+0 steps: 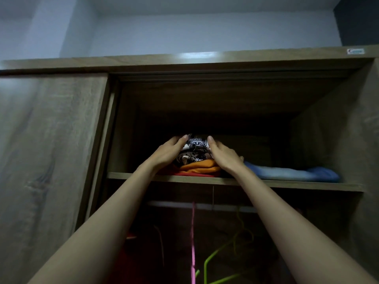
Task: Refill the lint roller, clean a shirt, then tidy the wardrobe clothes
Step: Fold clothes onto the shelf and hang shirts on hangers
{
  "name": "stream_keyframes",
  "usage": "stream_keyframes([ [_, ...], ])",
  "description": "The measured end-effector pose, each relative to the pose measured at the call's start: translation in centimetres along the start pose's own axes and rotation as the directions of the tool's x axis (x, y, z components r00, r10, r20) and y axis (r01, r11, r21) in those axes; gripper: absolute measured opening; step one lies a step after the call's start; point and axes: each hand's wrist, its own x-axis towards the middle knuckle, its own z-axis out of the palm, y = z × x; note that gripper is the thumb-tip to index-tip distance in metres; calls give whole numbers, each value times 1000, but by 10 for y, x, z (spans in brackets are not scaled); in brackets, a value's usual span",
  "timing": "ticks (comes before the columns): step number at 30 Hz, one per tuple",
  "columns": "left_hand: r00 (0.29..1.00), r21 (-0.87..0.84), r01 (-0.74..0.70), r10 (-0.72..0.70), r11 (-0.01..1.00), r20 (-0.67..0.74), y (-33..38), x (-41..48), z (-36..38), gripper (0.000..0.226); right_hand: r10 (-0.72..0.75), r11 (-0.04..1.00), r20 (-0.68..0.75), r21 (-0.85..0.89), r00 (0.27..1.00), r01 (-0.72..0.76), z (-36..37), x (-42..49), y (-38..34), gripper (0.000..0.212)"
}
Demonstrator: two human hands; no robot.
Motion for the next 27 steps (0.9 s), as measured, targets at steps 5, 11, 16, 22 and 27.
stream_keyframes([
  [5,992,-110,-119,114,987,-45,-1,-1,4,61,-51,997,-29,61,998,53,2,3,3,56],
  [11,945,-453,-316,234,834,-229,18,-18,2,33,-222,900,-207,333,953,282,1,-5,-4,57],
  [16,929,-588,-363,234,723,-286,36,-45,-2,27,-268,801,-364,430,892,416,-6,-36,-12,44],
  [22,995,-631,-97,56,770,-84,20,-70,3,71,-77,852,-397,450,914,267,2,-69,-7,26],
  [27,996,-582,-42,82,812,43,10,-86,15,86,-30,962,-223,258,974,89,7,-80,0,47],
])
